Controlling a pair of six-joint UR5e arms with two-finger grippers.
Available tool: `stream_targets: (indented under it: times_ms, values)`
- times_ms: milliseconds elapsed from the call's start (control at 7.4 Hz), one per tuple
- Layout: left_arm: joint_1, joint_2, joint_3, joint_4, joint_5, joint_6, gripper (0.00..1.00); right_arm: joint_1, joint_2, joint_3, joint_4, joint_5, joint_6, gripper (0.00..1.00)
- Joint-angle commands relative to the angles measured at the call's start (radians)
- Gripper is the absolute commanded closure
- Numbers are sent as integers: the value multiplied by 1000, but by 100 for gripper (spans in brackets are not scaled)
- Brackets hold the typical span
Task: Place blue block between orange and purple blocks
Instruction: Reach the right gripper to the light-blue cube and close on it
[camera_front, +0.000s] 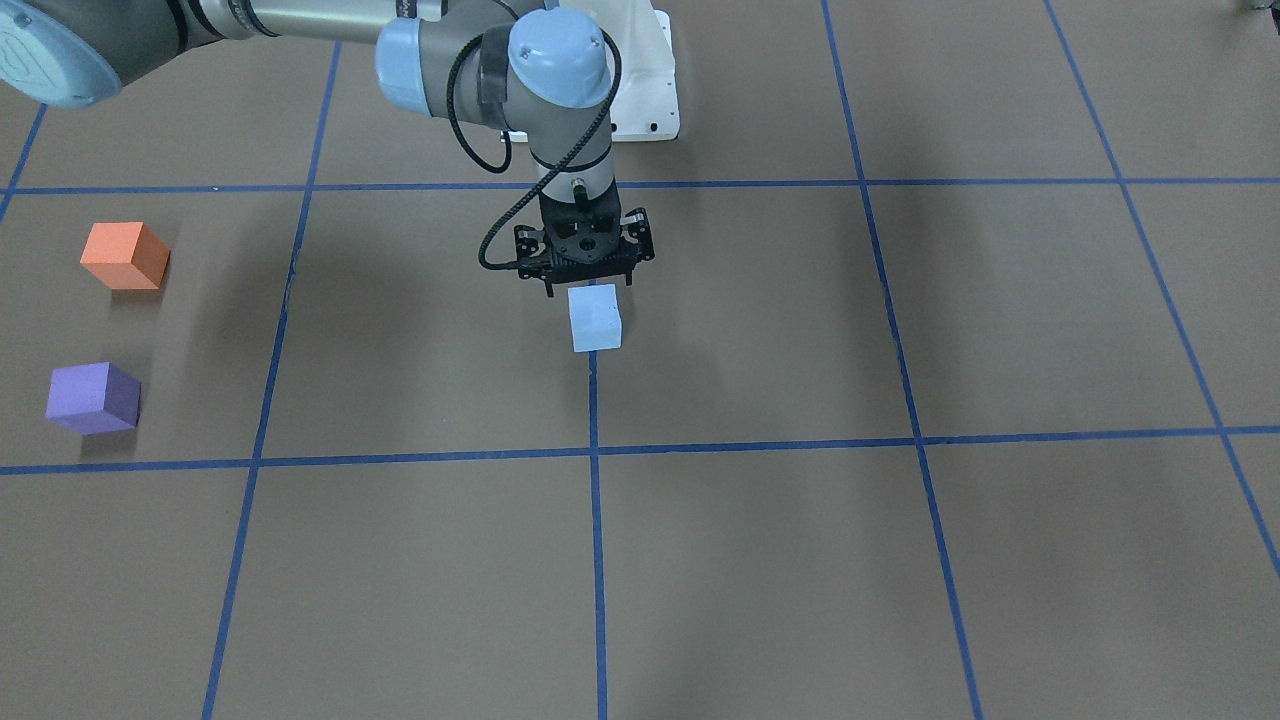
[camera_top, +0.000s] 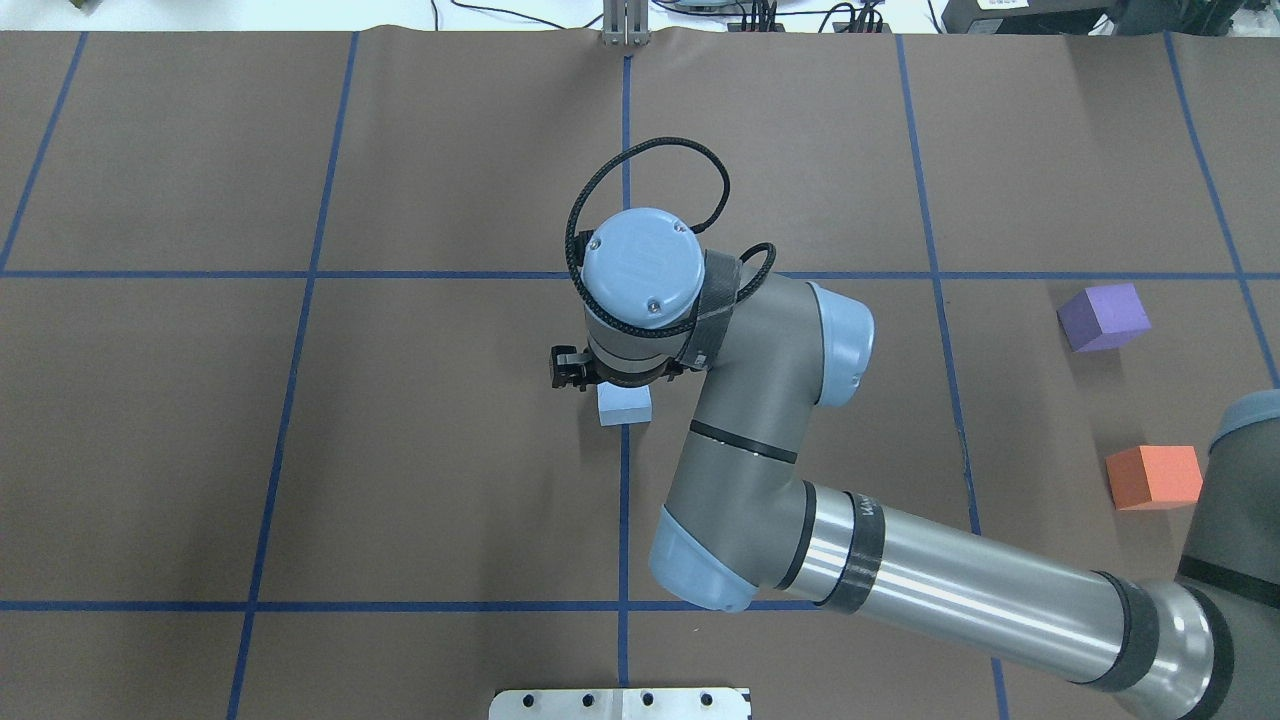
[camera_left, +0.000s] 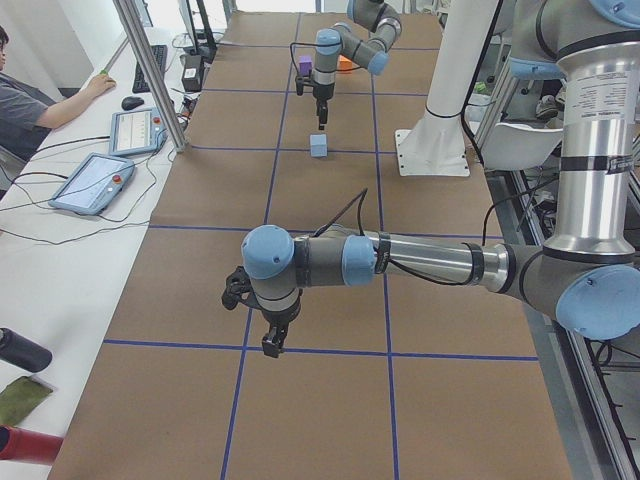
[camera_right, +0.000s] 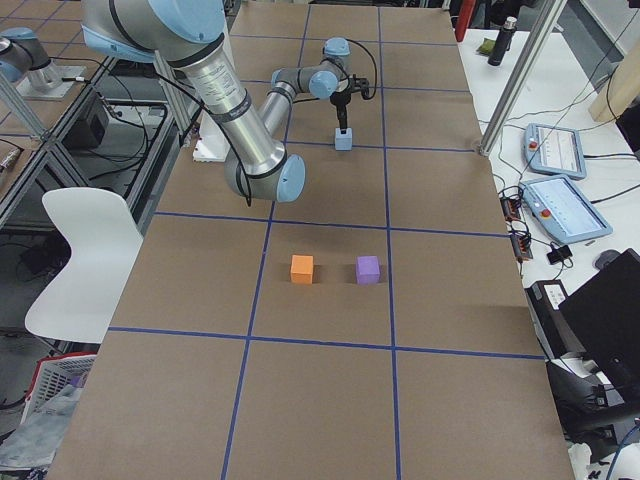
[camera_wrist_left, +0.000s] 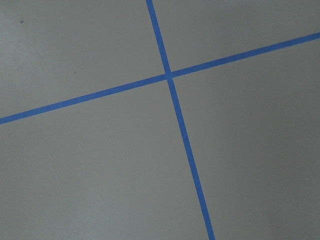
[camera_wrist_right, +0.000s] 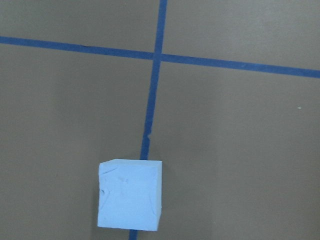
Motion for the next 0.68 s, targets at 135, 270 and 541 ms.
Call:
stream_targets:
  times_ms: [135,270,541]
  values:
    - [-1,5,-7,0,-2,-1,0,-25,7,-105,64,-38,7,0]
    - [-1,5,-7,0,-2,-1,0,-27,7,-113,65,-38,9,1]
    - [-1,5,-16,0,-2,-24,0,-27,10,-116,67,-38,32,61]
